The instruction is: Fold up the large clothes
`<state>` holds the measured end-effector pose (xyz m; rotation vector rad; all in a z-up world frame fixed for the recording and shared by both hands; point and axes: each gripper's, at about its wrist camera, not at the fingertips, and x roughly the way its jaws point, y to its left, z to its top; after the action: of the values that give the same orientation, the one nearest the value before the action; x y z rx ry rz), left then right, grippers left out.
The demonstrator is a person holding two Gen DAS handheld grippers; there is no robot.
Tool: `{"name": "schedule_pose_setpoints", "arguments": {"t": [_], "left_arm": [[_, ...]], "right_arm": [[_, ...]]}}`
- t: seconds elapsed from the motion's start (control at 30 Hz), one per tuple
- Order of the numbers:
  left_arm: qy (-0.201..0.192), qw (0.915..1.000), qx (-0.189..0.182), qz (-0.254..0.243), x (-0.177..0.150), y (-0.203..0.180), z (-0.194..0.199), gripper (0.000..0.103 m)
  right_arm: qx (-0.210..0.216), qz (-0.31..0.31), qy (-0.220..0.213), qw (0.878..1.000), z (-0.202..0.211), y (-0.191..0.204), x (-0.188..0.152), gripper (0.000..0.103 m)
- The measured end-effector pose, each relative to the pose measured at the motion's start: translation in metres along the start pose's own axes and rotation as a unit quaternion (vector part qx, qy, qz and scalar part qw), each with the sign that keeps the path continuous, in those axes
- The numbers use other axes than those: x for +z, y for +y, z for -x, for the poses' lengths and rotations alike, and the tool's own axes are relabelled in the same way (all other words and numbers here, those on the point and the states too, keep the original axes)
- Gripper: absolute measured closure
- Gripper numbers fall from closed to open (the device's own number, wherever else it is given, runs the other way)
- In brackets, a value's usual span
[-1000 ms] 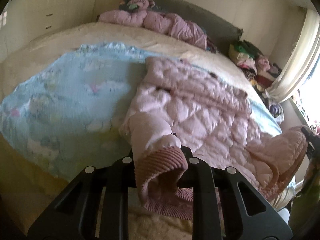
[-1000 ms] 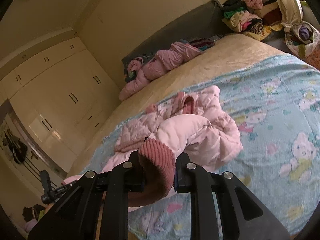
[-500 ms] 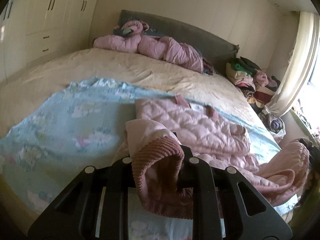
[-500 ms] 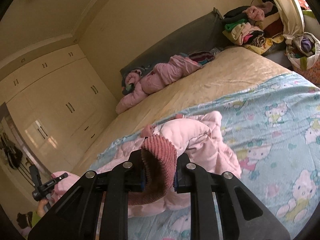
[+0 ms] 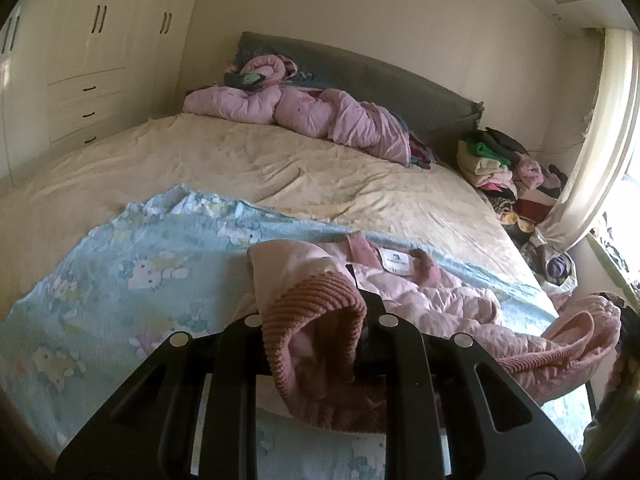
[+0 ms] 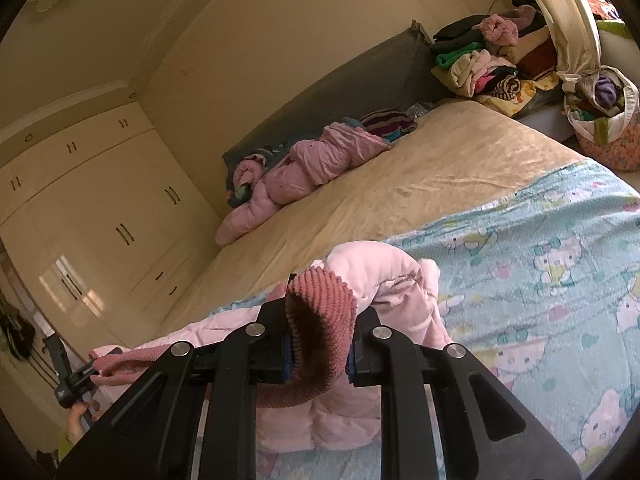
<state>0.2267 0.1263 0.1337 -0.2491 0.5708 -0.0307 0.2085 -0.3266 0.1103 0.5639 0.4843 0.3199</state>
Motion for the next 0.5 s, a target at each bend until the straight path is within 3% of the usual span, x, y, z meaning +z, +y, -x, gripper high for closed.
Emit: {"name": "schedule_pose_setpoints", "arguments": {"t": [0.23, 0.5], "left_arm": [[0.008, 0.9998, 0.016, -0.010, 0.024, -0.004, -0.030, 0.090], [0.020, 0.9992, 0.036, -0.001, 0.031, 0.000, -0.073, 0.089]], "right_arm": [[-0.017, -0.005, -0.003, 1.000, -0.034, -0.002, 0.019, 0.086], [-0.049, -0.022, 0.011, 0.999, -0.083, -0.018, 0.032, 0.086]]}}
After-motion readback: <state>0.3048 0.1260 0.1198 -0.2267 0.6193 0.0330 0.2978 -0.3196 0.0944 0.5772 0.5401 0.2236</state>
